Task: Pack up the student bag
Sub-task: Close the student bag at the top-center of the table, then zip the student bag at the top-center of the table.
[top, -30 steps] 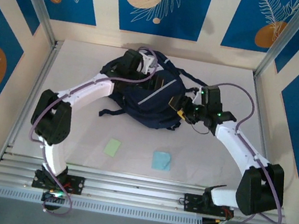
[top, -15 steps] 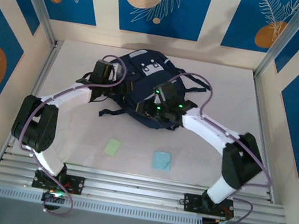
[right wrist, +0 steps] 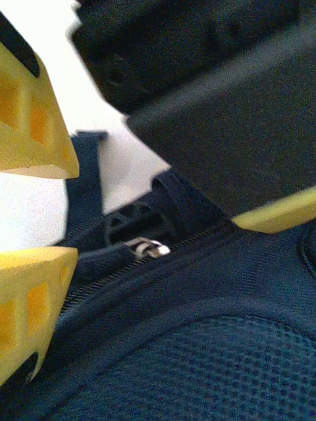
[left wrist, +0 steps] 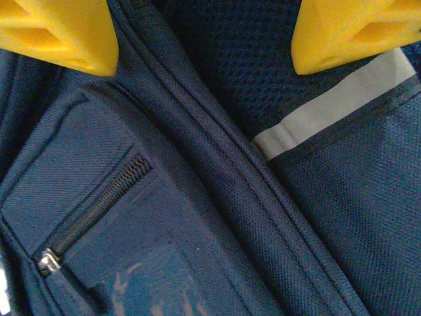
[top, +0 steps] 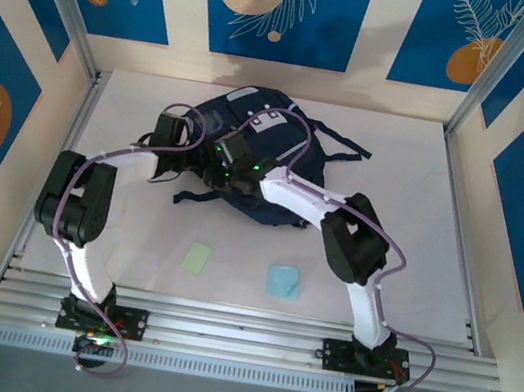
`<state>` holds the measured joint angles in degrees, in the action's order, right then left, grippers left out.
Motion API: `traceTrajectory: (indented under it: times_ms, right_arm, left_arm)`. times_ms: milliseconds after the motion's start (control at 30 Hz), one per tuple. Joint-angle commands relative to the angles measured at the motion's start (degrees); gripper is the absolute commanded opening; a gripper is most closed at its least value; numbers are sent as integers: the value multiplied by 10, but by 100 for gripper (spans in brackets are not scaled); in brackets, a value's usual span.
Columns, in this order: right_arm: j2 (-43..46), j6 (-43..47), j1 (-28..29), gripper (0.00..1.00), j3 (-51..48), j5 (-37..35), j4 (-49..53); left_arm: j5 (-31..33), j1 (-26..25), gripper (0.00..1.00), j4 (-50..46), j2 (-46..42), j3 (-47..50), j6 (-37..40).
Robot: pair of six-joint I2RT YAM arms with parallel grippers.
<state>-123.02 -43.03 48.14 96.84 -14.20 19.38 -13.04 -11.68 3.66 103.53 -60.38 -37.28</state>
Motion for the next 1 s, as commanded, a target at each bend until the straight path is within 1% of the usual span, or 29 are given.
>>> traceTrajectory:
  times_ms: [0,167,367,533,633,667,700,733,767,800,833,900,967]
  right_arm:
    - [-35,6,9,33,56,-93,58]
    - [-71,28,13,33,102,-177,100]
    - [-139,14,15,32,182,-243,172]
    - [-166,25,20,25,202,-282,185]
    - [-184,27,16,25,211,-277,195]
    - [-191,26,14,23,210,-273,195]
    - [-196,25,11,19,211,-266,195]
    - [-200,21,6,12,210,-250,198]
    - [-200,16,2,8,206,-234,197]
    - [-195,13,0,5,199,-228,194]
    - [-184,16,-2,1,186,-222,181]
    - [-152,30,-2,0,151,-204,142]
    - [-107,50,-3,0,113,-166,95]
  left_arm:
    - [-7,5,71,25,12,-8,-16]
    - [-16,5,71,49,7,17,-28]
    - [-30,5,69,60,5,25,-34]
    - [-30,5,69,51,-1,28,-26]
    - [-33,6,69,54,-5,31,-27]
    - [-35,6,69,55,-7,31,-27]
    - [-36,6,69,56,-8,32,-28]
    - [-37,5,68,56,-9,32,-28]
    - [-37,6,68,57,-10,31,-28]
    - [-39,6,68,57,-12,30,-29]
    - [-40,6,68,57,-12,29,-30]
    - [-43,6,69,60,-11,26,-34]
    - [-46,6,70,64,-4,20,-41]
